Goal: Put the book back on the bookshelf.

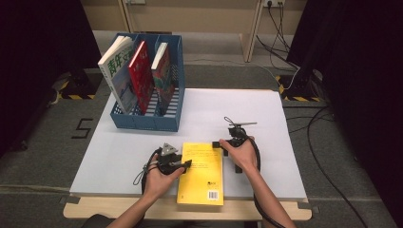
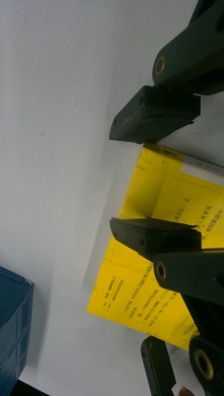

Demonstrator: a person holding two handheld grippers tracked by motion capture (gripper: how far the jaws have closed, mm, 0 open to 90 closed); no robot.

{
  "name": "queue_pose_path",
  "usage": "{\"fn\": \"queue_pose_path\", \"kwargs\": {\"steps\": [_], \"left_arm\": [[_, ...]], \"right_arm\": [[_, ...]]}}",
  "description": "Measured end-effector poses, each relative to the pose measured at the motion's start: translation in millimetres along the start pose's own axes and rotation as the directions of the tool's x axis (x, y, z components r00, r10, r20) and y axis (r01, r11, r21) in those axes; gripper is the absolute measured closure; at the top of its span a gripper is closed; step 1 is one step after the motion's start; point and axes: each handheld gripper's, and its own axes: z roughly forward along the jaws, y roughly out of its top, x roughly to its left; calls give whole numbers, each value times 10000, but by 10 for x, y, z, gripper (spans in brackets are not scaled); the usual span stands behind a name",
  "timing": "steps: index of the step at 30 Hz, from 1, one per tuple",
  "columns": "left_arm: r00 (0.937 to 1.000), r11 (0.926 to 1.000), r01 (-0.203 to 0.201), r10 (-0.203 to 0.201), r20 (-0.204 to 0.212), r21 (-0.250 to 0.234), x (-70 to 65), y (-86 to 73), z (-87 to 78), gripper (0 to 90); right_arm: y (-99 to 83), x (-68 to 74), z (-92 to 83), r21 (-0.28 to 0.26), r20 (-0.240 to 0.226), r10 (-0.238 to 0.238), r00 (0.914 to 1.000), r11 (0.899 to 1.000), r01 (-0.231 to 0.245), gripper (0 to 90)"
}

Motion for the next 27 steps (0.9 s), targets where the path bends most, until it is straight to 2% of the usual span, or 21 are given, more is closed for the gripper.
{"fn": "queue_pose_path", "kwargs": {"steps": [9,12,17,23,27], "left_arm": [[9998,9999,-128,129,-123,70,-3,23,-12,532],[9999,9998,-133,134,-75,149,7,32,-12,531],[9998,9995,-153,158,-143,293,5,64,-13,537],[9997,9996,200,-198,-109,205,3,85,-24,541],[9953,9954,942,-946,216,162,40,84,-41,539]], "right_arm": [[-1,21,5,-19,221,-186,9996,9998,186,506],[-2,8,0,-52,152,60,9999,10000,-60,516],[1,26,7,-12,237,-75,9997,10000,75,512],[-5,29,7,-24,237,-32,9997,10000,32,511],[-5,38,8,1,332,-140,9993,9999,140,508]]}}
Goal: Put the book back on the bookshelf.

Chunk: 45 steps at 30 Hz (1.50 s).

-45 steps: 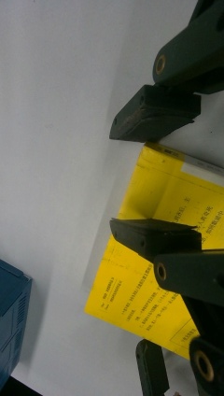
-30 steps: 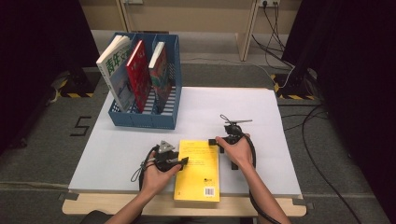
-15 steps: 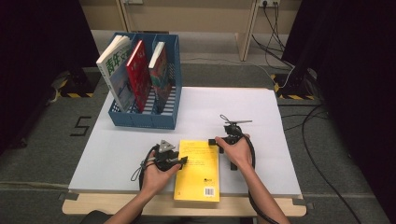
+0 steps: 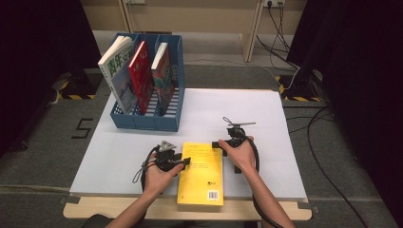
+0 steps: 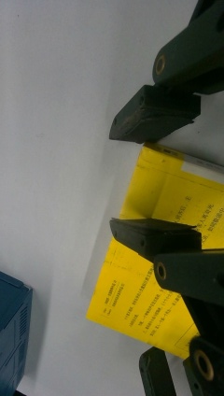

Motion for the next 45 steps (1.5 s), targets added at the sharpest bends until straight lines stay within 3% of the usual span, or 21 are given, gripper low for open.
{"fn": "queue_pose_path", "kwargs": {"steps": [9,13,15,26,32,36,44,45], "left_arm": [[9976,9970,684,-688,122,349,56,-40,27,464],[9935,9931,1021,-1046,439,569,51,-33,59,456],[9947,9937,958,-977,309,582,32,-27,61,440],[9827,9835,1762,-1781,504,400,56,7,24,481],[9780,9804,1970,-1969,693,51,57,26,-16,488],[9793,9817,1898,-1881,754,-160,29,52,-44,491],[9549,9619,2714,-2649,1344,-320,78,48,-73,491],[9487,9569,2885,-2808,1456,-345,85,42,-70,493]], "right_arm": [[-6,3,3,-66,17,-44,10000,10000,44,506],[-12,12,5,-91,26,-38,10000,10000,39,506],[-10,9,8,-103,17,-104,9999,9999,104,504],[-13,17,9,-102,72,-115,9999,9999,116,495],[-15,19,9,-100,94,-159,9998,9998,160,492],[-19,19,9,-126,74,-140,9999,9998,141,491],[-17,19,10,-127,72,-149,9999,9998,150,488],[-17,19,10,-126,66,-148,9999,9998,149,488]]}}
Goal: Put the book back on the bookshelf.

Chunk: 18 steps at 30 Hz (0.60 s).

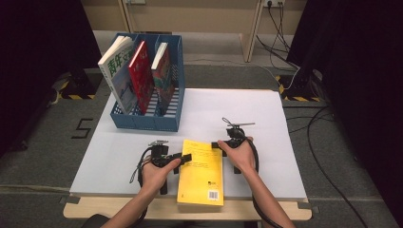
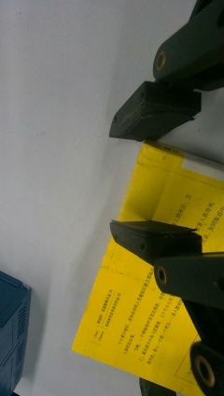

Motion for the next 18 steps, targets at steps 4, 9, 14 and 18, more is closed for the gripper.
{"fn": "queue_pose_path", "kwargs": {"steps": [4,9,14,18], "left_arm": [[9979,9982,561,-567,326,211,26,-30,14,499],[9965,9963,595,-629,555,615,-1,-95,96,527],[9978,9958,453,-490,443,801,53,-87,93,664],[9956,9943,459,-534,768,965,85,-51,79,751]], "right_arm": [[0,0,0,3,-1,9,10000,10000,-9,487],[-4,-1,-2,-24,-26,24,10000,10000,-24,484],[0,0,0,7,-18,-38,10000,10000,38,484],[-5,8,-1,7,11,-55,10000,10000,55,483]]}}
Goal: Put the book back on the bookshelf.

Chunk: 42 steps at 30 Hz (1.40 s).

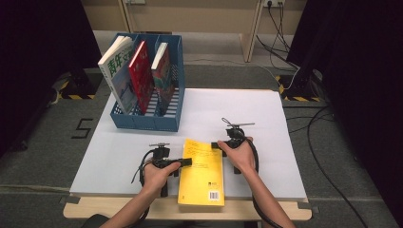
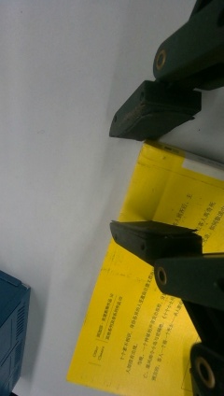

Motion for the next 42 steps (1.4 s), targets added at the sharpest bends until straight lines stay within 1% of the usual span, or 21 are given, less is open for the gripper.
{"fn": "queue_pose_path", "kwargs": {"steps": [2,4,5,7,9,12,14,15,17,20,26,31,37,40,42], "left_arm": [[9996,10000,64,-65,276,27,19,13,-17,790],[9992,9999,-21,15,399,163,33,26,-30,809],[9988,9999,-1,-7,481,155,44,27,-32,814],[9989,9998,-60,51,457,212,67,26,-40,816],[9988,9998,-26,17,484,178,80,23,-50,817],[9992,9997,-149,141,366,216,90,29,-70,817],[9994,9995,-162,153,323,268,99,33,-75,816],[9993,9994,-164,154,337,307,105,37,-76,816],[9993,9993,-109,97,352,357,118,39,-73,816],[9994,9993,-163,151,323,346,124,31,-67,815],[9993,9990,-110,94,360,432,154,29,-60,813],[9992,9984,-85,64,382,552,177,32,-53,812],[9993,9982,-150,130,352,573,176,32,-50,810],[9993,9981,-158,137,356,594,179,34,-47,810],[9993,9981,-183,163,344,587,179,31,-47,810]], "right_arm": [[4,-7,0,1,-40,26,10000,10000,-26,480],[11,-13,0,14,-148,112,9998,9999,-112,476],[15,-16,0,45,-198,118,9997,9999,-117,476],[20,-21,-2,93,-238,182,9996,9998,-180,482],[23,-26,-3,100,-270,208,9994,9997,-206,481],[29,-36,-1,128,-351,193,9992,9997,-189,481],[34,-31,-4,202,-384,370,9986,9991,-362,480],[36,-33,-4,244,-395,355,9986,9991,-345,480],[39,-31,2,283,-506,477,9976,9985,-463,479],[45,-34,11,298,-538,353,9979,9990,-337,477],[50,-19,24,400,-660,464,9967,9982,-439,474],[58,-33,32,418,-803,537,9953,9978,-505,468],[63,-27,42,463,-827,369,9959,9984,-332,459],[70,-38,42,537,-1006,522,9936,9975,-470,457],[70,-55,44,517,-1047,506,9932,9976,-454,460]]}}
